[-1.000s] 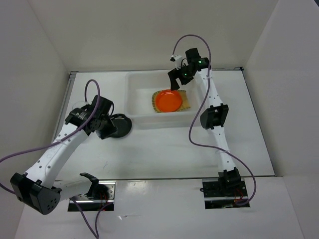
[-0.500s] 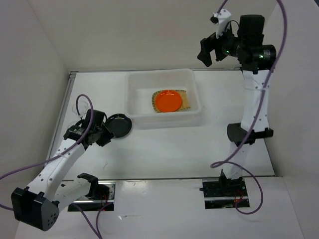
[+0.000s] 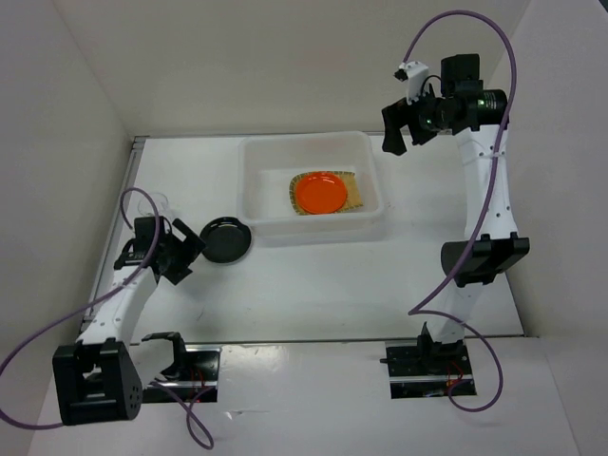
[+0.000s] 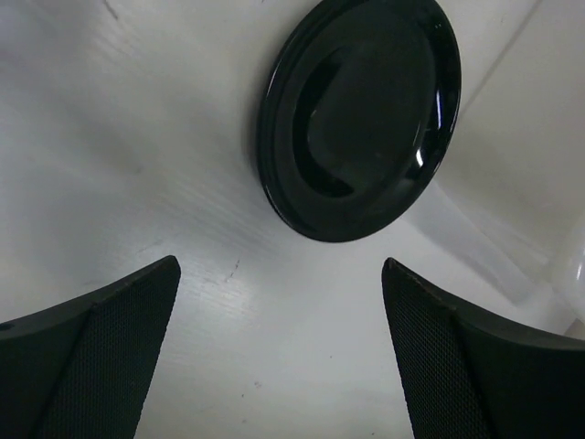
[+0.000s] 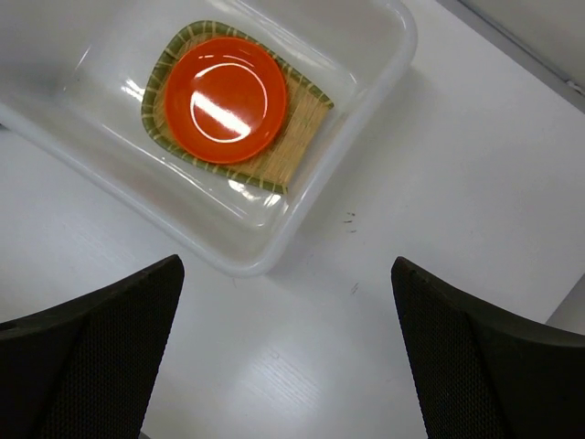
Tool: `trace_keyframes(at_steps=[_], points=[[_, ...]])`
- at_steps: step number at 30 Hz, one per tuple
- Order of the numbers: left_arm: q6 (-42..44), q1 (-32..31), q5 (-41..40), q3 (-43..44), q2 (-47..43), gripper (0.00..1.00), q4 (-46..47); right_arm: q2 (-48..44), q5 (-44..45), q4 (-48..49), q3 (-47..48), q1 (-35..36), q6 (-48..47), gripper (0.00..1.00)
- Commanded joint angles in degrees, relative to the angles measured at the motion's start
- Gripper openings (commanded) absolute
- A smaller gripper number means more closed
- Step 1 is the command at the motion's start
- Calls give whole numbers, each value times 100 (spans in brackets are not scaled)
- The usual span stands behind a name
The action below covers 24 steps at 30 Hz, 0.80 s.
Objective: Place the mixed dishes into the plastic bin
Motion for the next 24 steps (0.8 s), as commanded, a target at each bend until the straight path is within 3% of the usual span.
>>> trace_keyframes(at_steps=[1, 5, 15, 19, 24], points=[[404, 101, 339, -121, 531, 97, 883, -443, 136, 23, 45, 91, -56, 99], [545, 356, 558, -174, 1382, 97, 1455, -574, 311, 23, -157, 196, -109, 99], [615, 409, 1041, -113, 2500, 96, 2597, -760, 496, 23, -509, 196, -162, 99], [615, 409, 1287, -113, 2817, 89, 2836, -760, 601, 23, -570, 249, -162, 99], [615, 409, 1455, -113, 2871, 66, 3011, -760, 663, 23, -570, 249, -162, 99]])
